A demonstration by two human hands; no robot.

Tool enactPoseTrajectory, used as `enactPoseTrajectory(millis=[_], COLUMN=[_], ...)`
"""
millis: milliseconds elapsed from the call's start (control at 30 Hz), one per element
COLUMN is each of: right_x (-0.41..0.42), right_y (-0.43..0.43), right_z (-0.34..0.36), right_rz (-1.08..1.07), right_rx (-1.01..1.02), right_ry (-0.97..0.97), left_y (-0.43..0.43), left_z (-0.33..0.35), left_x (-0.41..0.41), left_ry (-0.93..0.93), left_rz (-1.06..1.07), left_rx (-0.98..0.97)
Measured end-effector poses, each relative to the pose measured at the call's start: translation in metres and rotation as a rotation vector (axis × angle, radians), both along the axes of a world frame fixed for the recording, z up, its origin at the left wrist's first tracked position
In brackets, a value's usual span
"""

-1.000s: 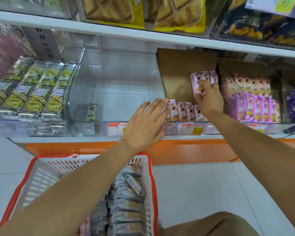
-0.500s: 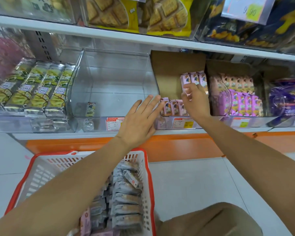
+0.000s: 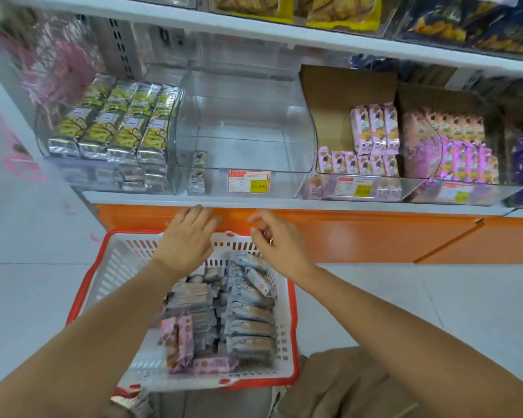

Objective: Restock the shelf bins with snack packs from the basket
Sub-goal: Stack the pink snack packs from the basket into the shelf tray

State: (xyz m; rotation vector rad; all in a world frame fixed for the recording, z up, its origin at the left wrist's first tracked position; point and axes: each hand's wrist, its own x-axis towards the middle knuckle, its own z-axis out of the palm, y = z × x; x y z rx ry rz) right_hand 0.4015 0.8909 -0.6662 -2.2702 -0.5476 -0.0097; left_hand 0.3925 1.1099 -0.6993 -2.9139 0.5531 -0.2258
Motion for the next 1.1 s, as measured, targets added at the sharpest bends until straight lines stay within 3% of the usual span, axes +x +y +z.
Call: enactPoseTrajectory(millis=[167,433,700,833,1100], right_x=[-0.026,-0.056,-0.082,-0.089,-0.073], right_y=[0.039,0.089,0.106,0.109,0.092], right_z=[-0.066,-0.129,-0.162,-0.165,-0.146], right_rz=[0.179,0.351,0.507,0.365,0.077], right_rx=[-0.199,-0.397,-0.556,-0.472,-0.076], right_ry=[0.214,0.53,0.603,0.642,0.771], left_y=[0.046,0.088,0.094,0.092,0.082], left_z=[-0.038,-0.093,-0.118,-0.119,-0.096], left_x=[-0.008,-0.004,-0.007,-0.007,-0.005], left_ry=[0.169,0.29,0.211,0.217,0.318], left_rz=[0.234,0.352,0.332,0.347,0.391], left_rx=[-0.014,-0.101,-0.211,-0.206,-0.125])
